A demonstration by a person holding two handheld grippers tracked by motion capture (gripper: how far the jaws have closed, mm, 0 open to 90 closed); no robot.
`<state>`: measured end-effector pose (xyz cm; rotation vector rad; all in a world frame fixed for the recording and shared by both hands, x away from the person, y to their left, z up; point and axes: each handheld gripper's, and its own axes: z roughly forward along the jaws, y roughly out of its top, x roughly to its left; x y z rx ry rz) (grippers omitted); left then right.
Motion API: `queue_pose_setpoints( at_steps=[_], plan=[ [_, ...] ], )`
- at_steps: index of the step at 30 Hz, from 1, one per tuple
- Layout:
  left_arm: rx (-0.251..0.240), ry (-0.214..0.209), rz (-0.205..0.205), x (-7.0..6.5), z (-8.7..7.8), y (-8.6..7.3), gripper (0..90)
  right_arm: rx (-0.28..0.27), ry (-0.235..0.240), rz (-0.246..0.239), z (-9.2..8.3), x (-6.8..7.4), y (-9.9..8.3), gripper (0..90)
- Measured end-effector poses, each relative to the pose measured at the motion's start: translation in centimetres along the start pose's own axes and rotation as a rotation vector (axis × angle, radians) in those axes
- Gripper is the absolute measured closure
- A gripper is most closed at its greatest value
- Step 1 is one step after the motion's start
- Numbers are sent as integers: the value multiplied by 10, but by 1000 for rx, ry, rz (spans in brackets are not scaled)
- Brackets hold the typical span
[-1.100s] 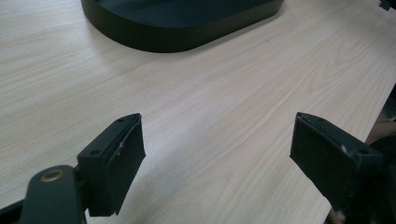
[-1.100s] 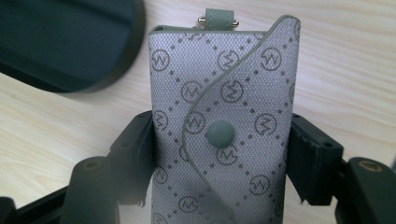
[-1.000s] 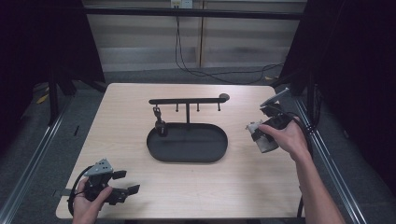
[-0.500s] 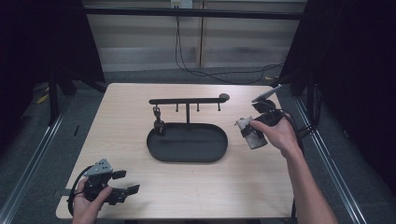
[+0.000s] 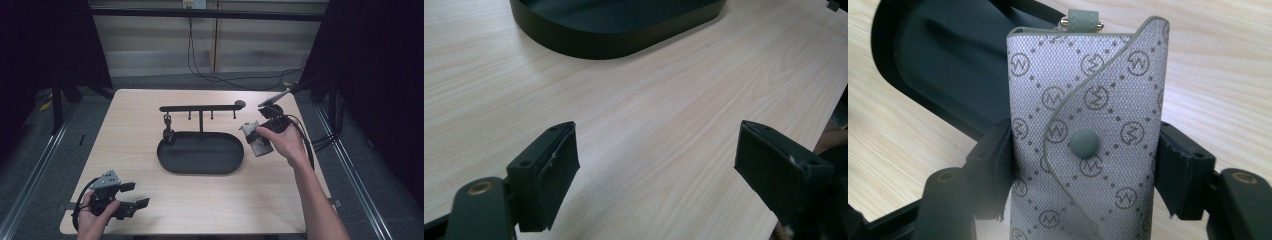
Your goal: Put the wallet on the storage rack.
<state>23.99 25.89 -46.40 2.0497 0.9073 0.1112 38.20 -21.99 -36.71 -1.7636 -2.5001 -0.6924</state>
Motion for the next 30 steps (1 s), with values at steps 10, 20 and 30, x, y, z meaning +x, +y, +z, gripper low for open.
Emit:
queue_pose_setpoints(
  at_steps=[10,20,30],
  plan=[
    [-7,0,0,0,0,0,176,-39,24,2,13,10,6,329],
    [-13,5,-5,1,-2,0,176,-59,70,13,32,17,8,330],
    [-12,3,-2,1,-1,0,175,-66,97,25,53,23,7,329]
  ],
)
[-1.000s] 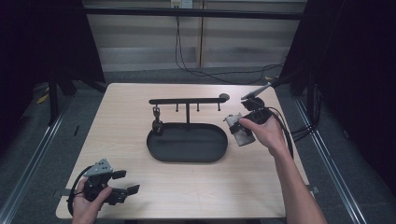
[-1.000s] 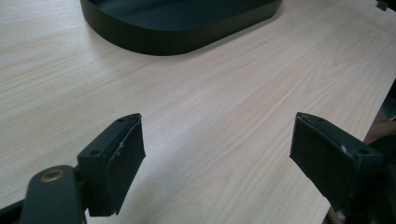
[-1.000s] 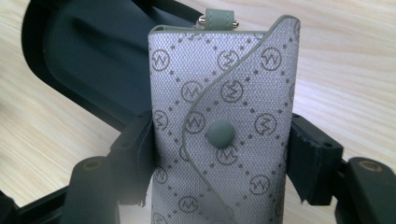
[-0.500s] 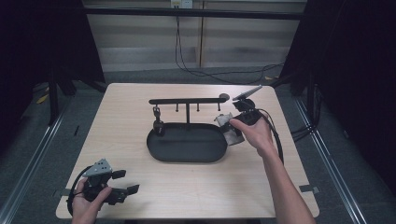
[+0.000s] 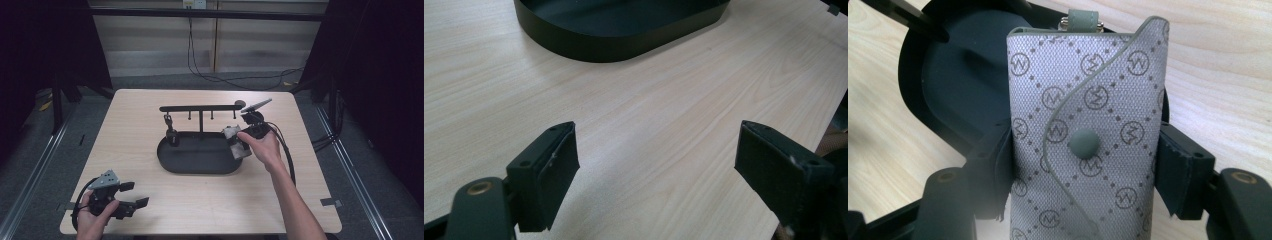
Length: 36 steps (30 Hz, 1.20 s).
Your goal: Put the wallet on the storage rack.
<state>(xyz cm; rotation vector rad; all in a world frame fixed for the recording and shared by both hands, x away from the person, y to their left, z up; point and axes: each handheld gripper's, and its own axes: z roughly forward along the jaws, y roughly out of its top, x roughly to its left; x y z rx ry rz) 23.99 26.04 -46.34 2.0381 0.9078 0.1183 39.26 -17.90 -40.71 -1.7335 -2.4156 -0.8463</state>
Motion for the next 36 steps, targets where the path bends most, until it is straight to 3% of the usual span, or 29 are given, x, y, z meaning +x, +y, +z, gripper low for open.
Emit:
queue_pose_setpoints(
  at_steps=[15,25,36],
  plan=[
    [-1,4,4,0,0,0,175,-39,12,25,28,0,-4,329],
    [-2,2,4,-1,0,0,175,-19,32,51,46,-3,-8,328],
    [-3,-2,6,-1,0,0,175,3,14,59,65,-3,-10,326]
  ],
)
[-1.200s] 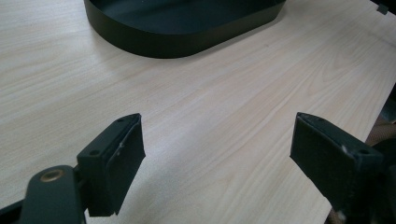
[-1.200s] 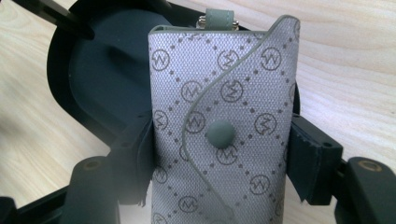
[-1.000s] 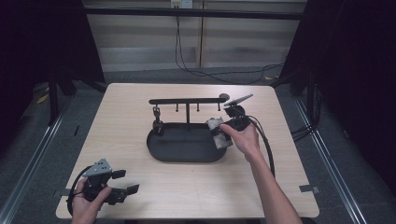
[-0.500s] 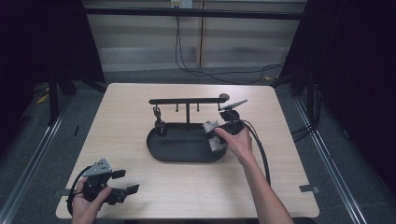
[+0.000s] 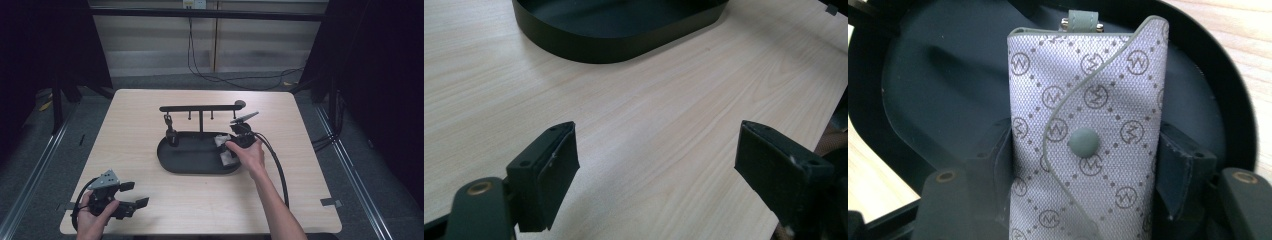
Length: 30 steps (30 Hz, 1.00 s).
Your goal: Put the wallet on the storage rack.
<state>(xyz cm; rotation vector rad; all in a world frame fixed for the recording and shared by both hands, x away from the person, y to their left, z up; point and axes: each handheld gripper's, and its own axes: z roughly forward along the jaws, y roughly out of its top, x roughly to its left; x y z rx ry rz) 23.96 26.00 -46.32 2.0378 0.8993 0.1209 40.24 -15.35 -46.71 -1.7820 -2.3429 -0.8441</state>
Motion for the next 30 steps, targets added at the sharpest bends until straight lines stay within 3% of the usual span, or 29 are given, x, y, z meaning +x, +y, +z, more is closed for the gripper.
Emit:
queue_pose_setpoints(
  at_steps=[4,12,23,30],
  plan=[
    [5,-8,10,-2,1,0,176,0,-9,-2,4,2,1,320],
    [-4,-7,-2,0,1,0,173,-2,-86,-31,10,3,0,298],
    [-5,-2,2,-2,2,1,174,-28,-55,-37,8,3,1,288],
    [-8,-2,0,-2,1,1,174,-53,-41,-55,0,2,-1,213]
  ],
)
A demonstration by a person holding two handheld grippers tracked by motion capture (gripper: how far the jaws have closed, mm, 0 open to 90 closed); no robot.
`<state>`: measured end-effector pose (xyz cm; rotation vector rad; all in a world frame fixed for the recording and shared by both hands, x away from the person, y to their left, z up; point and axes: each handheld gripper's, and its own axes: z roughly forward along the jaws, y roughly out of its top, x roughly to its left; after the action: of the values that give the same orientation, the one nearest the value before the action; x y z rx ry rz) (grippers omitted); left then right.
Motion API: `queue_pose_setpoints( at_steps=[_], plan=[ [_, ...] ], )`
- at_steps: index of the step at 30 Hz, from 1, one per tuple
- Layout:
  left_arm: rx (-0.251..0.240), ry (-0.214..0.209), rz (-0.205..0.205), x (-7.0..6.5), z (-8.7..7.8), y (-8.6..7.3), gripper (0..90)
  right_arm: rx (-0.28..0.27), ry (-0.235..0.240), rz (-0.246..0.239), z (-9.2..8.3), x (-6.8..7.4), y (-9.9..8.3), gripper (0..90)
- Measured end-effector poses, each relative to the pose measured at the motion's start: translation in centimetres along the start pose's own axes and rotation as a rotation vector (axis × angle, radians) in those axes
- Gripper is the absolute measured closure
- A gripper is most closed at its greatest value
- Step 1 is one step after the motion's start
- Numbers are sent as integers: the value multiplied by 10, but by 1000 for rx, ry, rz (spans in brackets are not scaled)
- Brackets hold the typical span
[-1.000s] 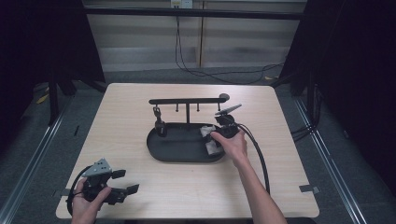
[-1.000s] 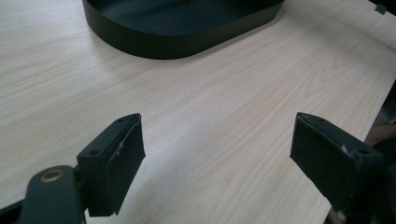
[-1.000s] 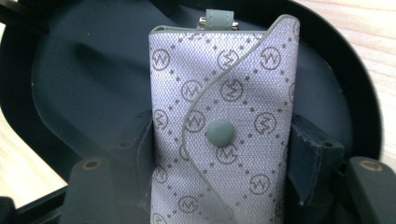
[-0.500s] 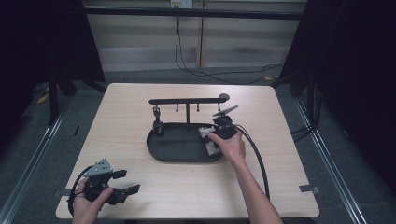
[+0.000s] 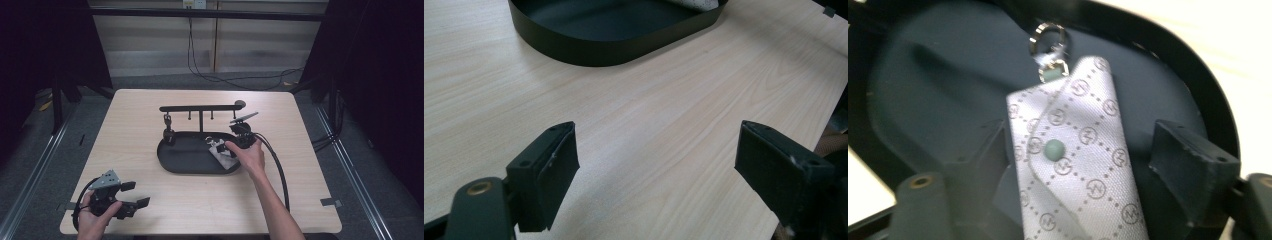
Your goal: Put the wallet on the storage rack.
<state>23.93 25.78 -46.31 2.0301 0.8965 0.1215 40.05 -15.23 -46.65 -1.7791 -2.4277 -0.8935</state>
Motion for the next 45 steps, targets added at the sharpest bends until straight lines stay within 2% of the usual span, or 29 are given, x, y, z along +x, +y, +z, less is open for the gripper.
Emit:
queue_pose_setpoints(
  at_steps=[4,9,12,15,18,22,31,32,36,42,45],
  plan=[
    [3,-1,0,0,0,0,174,-38,14,-37,-11,2,-1,185],
    [4,4,-1,1,0,0,174,-107,23,-43,-25,-3,-8,164],
    [10,-1,-1,2,-1,0,174,-116,36,-42,-34,-6,-11,147],
    [2,3,-8,2,-1,0,175,-164,50,-48,-44,-8,-13,136],
    [5,1,-10,3,-1,0,175,-182,9,-57,-51,-10,-15,137],
    [6,-2,-7,3,0,0,175,-218,9,-45,-60,-17,-25,138],
    [6,1,-11,3,-1,0,175,-230,-31,-43,-72,-23,-43,150],
    [9,-1,-16,4,-1,0,175,-240,-56,-45,-78,-25,-48,151],
    [6,4,-17,4,-1,0,176,-284,-74,-46,-90,-29,-60,154],
    [6,7,-18,4,-1,0,176,-324,-141,-45,-105,-42,-87,165],
    [7,7,-19,4,-1,0,176,-343,-145,-41,-110,-46,-97,166]
  ],
)
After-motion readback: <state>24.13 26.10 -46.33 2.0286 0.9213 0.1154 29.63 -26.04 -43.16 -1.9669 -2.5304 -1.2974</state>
